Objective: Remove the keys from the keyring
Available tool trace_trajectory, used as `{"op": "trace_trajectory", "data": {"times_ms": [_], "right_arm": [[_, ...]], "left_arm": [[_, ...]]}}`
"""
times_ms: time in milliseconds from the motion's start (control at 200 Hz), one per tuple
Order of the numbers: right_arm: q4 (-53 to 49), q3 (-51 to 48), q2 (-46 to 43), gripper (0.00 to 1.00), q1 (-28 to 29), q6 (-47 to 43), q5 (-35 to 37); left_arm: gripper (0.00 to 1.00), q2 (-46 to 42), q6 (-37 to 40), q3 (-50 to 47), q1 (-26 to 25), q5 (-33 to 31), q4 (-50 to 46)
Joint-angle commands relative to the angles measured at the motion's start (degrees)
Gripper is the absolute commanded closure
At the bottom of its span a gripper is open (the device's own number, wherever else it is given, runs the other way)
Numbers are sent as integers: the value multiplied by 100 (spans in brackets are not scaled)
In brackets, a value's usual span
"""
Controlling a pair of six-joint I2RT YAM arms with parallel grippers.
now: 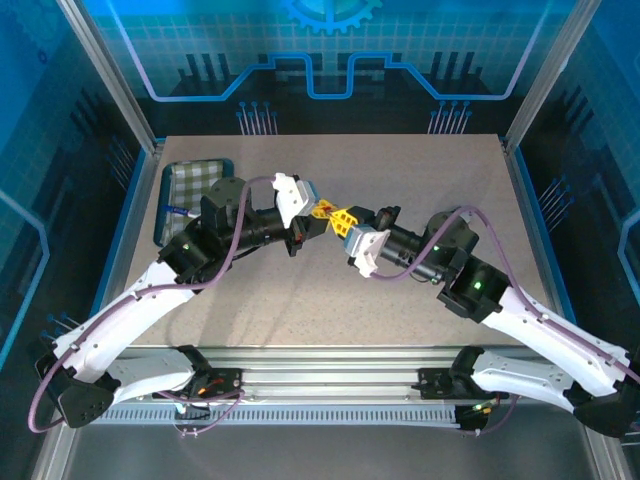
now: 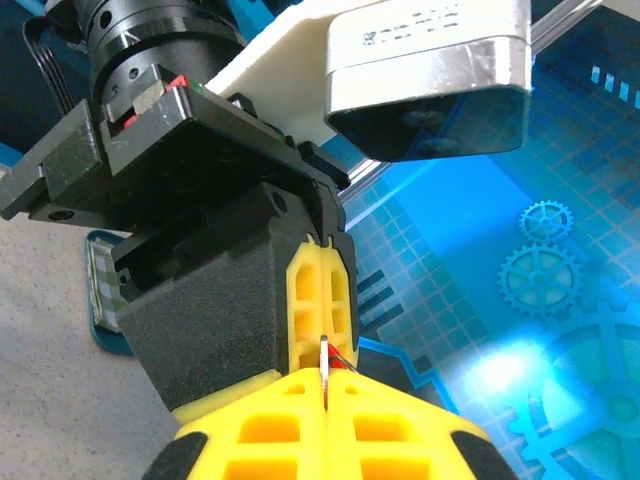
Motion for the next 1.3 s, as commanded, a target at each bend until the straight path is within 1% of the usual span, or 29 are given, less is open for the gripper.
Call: {"op": "trace_trajectory", "data": {"times_ms": [0,95,125,300,420,485,616,741,811,961,1071,1186,1296], "right_arm": [[59,-161,168,100,-173,479,-174],[111,-197,86,100,-345,701,-320],[123,-215,54,100,-389,759,-370],[214,-297,-97,100,-617,1023,-671],[291,-368,-188,100,-759,1207,-899],[309,-399,-237,100,-826,1279,-1059],[160,-325,-310,100,-1075,1507,-1442],[108,-313,-412,100,-1353,1789,-1857],[-5,-285,-472,100,-1441,1853,-2040],[-30,-358,-604,100,-1541,1977,-2205],[35,-425,-698,100,-1595,2068,-2175],[160,-451,-752,100,-1719,2201,-2282],[194,-430,-778,100,-1816,2280,-2369]], "left_arm": [[100,-12,28,47,-492,1102,494],[100,-13,17,27,-495,1078,497],[98,-18,17,13,-498,1070,496],[76,-61,8,-68,-502,980,523],[67,-101,7,-115,-504,928,558],[60,-113,3,-116,-499,899,553],[58,-176,82,-82,-500,781,426],[47,-279,167,-69,-489,468,239],[45,-299,258,25,-497,340,34],[40,-291,387,130,-480,205,-118],[34,-297,440,148,-465,59,-164],[33,-313,459,127,-463,-111,-178],[31,-353,514,96,-462,-480,-215]]}}
